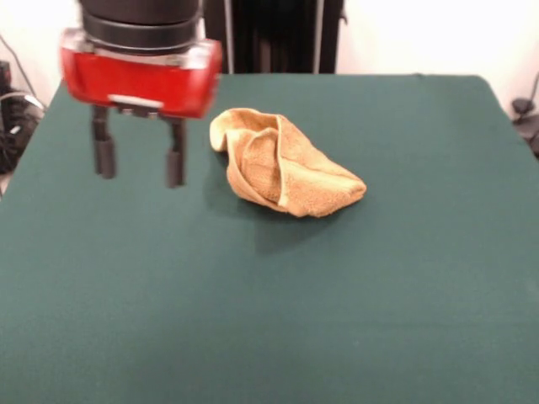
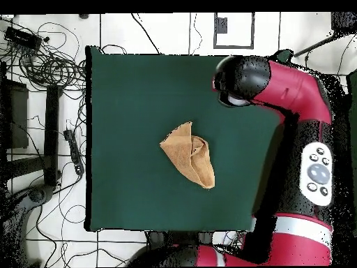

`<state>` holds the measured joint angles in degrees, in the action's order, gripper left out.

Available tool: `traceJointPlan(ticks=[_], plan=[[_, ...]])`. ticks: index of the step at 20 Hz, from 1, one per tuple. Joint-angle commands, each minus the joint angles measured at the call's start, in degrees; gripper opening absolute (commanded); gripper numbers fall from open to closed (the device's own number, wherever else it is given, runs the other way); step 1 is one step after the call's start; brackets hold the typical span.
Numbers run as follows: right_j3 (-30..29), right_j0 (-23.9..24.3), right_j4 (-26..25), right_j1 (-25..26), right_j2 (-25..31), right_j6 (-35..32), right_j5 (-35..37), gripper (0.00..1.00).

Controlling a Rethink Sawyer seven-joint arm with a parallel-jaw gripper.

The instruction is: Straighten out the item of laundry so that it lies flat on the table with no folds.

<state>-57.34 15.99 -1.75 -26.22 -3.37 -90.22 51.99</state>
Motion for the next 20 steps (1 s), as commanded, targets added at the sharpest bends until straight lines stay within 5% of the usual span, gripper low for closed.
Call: traceJointPlan(ticks=[1, 20], plan=[[-0.28, 2.07, -1.46, 4.57, 6.6, 4.32, 2.74, 1.0], [6.08, 0.57, -1.62, 7.89, 5.75, 2.86, 7.36, 1.0]])
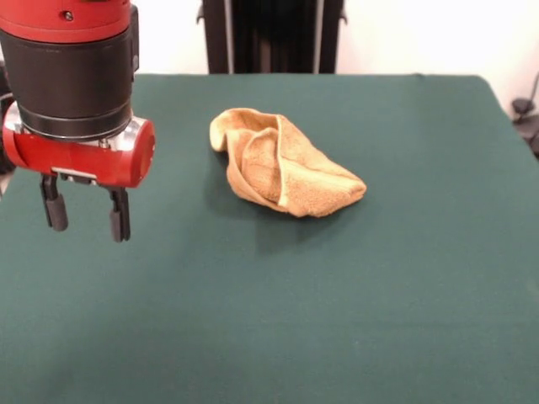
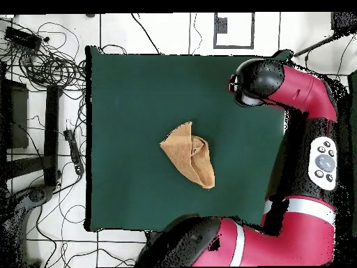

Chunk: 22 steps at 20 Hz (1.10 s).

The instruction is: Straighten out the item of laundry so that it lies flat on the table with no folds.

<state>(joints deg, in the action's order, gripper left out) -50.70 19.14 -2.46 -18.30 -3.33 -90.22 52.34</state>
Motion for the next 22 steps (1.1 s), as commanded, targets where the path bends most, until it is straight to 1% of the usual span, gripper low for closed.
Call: traceJointPlan(ticks=[1, 4, 7, 11, 14, 20, 22], plan=[[-0.29, -2.66, -0.98, -0.07, 5.73, 3.12, 7.41, 1.0], [0.75, -2.97, -1.01, 0.11, 5.61, 2.89, 8.47, 1.0], [0.47, -2.98, -0.64, -0.14, 4.87, 0.84, 8.58, 1.0], [0.35, -2.01, -1.17, -0.23, 5.32, 3.68, 8.62, 1.0], [0.6, -1.46, -1.08, -0.07, 5.46, 4.09, 8.88, 1.0], [1.8, -3.17, -1.26, -0.29, 5.67, 4.18, 10.96, 1.0], [1.69, -4.0, -1.05, -0.49, 5.66, 3.22, 11.38, 1.0]])
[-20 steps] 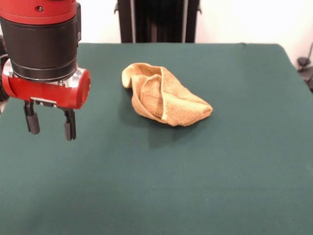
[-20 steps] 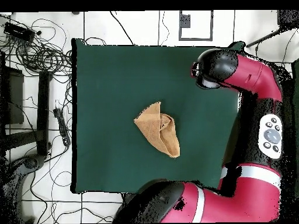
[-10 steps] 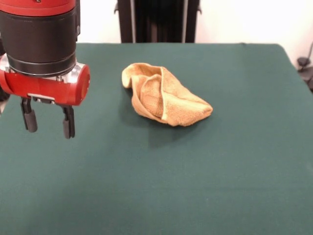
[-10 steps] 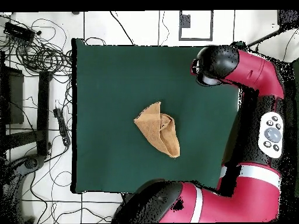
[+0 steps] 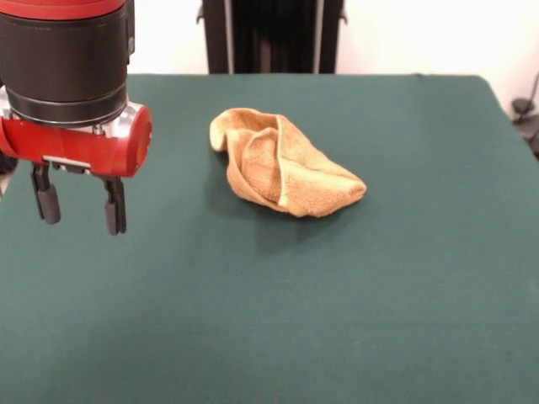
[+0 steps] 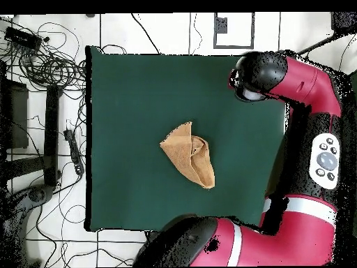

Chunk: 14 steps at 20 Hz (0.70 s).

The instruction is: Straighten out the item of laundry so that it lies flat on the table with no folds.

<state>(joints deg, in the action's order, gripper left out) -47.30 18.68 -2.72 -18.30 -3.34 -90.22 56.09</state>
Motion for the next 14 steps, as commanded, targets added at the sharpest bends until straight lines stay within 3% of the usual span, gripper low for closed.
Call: traceJointPlan(ticks=[1, 14], plan=[[-2.02, -3.96, -0.64, -0.66, 5.57, 2.43, 7.53, 1.0], [-3.2, -8.32, 0.52, -0.74, 3.66, -5.4, 6.81, 1.0]])
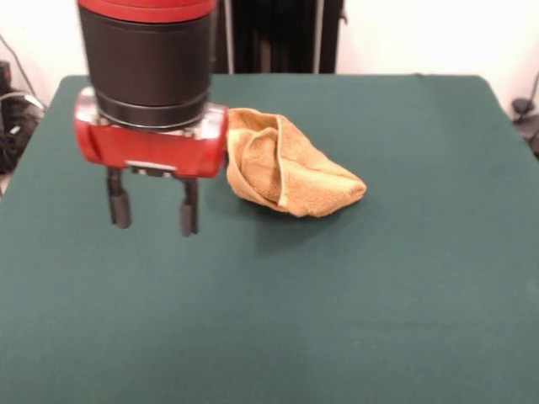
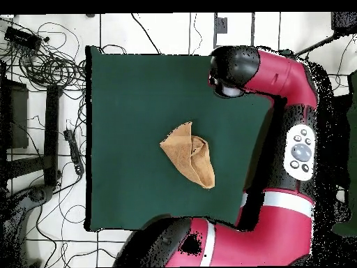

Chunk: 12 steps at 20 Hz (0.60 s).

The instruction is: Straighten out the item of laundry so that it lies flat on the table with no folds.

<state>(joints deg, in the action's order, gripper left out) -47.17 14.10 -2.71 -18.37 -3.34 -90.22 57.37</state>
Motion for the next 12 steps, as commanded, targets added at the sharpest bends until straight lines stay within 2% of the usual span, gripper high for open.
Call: traceJointPlan(ticks=[1, 12], plan=[[-3.48, -4.08, 0.54, -0.74, 3.52, -5.73, 5.46, 1.0], [-4.83, -5.62, 0.78, -0.89, 2.62, -7.22, 4.2, 1.0]])
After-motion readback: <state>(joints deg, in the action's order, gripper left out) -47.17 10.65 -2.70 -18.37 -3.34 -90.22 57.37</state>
